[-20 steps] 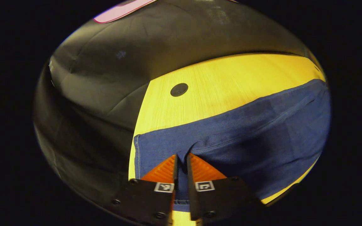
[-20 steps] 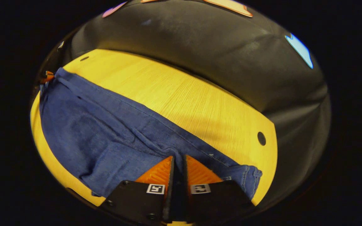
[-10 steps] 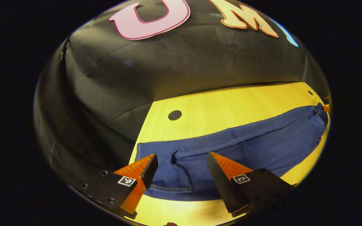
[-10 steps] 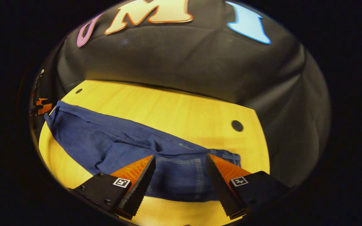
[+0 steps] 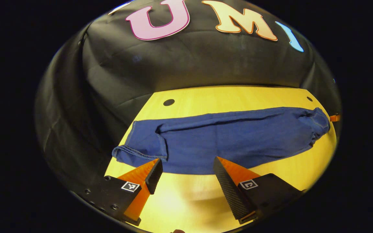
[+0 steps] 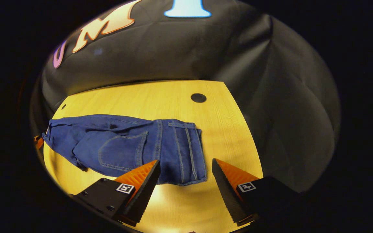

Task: Grasp the waist and the cuffs of the jeans and fold them to make the two legs overlap; first hold the waist and fold one-third of the jeans toward the cuffs, then hold the cuffs and fold the remaining one-third in the same direction to finish folding.

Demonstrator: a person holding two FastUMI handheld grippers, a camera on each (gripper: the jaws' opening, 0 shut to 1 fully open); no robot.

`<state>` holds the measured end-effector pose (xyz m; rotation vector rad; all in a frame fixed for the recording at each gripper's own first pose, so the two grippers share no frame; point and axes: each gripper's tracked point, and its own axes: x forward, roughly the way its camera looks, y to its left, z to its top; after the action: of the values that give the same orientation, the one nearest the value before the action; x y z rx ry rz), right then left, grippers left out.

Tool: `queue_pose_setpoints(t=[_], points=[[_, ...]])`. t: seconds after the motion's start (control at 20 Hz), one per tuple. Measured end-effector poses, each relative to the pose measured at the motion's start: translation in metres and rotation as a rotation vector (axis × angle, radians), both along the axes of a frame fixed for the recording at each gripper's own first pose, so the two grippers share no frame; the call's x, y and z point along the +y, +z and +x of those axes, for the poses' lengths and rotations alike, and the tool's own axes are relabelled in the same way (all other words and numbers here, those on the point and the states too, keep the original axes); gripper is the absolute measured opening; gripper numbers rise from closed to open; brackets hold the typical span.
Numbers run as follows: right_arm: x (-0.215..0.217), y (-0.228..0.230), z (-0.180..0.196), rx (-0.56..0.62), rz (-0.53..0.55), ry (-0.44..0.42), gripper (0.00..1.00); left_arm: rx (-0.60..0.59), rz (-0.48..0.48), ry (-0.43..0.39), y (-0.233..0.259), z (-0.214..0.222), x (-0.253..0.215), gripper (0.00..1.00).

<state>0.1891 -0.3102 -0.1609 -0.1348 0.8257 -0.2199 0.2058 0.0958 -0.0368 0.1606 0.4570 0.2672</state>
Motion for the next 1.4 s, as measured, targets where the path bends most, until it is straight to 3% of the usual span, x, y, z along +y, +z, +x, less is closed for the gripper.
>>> queue_pose_setpoints(t=[0.65,0.7,0.8,0.85,1.0,1.05,1.2,1.35,1.4], points=[[-0.002,-0.042,-0.003,-0.005,0.159,-0.045,0.93,-0.027,0.007,0.011,0.000,0.003,0.001,0.96],[-0.002,-0.039,-0.001,-0.038,0.164,-0.046,0.83,-0.027,0.009,0.015,0.000,0.002,0.001,0.96],[0.004,-0.043,-0.002,-0.057,0.183,-0.051,0.78,-0.035,0.010,0.018,0.001,0.003,0.000,0.96],[0.005,-0.045,-0.002,-0.059,0.187,-0.051,0.66,-0.037,0.008,0.021,0.001,0.003,0.001,0.96],[0.009,-0.044,-0.001,-0.047,0.203,-0.095,0.46,-0.045,-0.018,0.031,0.001,0.006,-0.001,0.95],[0.010,-0.044,-0.001,-0.048,0.202,-0.092,0.36,-0.048,-0.030,0.032,0.003,0.007,0.000,0.96],[0.010,-0.041,0.000,-0.075,0.187,-0.098,0.22,-0.057,-0.037,0.036,0.005,0.011,-0.001,0.96],[0.013,-0.036,0.001,-0.089,0.164,-0.091,0.22,-0.062,-0.044,0.034,0.005,0.013,-0.002,0.96],[0.014,-0.037,0.003,-0.086,0.184,-0.113,0.17,-0.063,-0.049,0.035,0.005,0.013,-0.001,0.96]])
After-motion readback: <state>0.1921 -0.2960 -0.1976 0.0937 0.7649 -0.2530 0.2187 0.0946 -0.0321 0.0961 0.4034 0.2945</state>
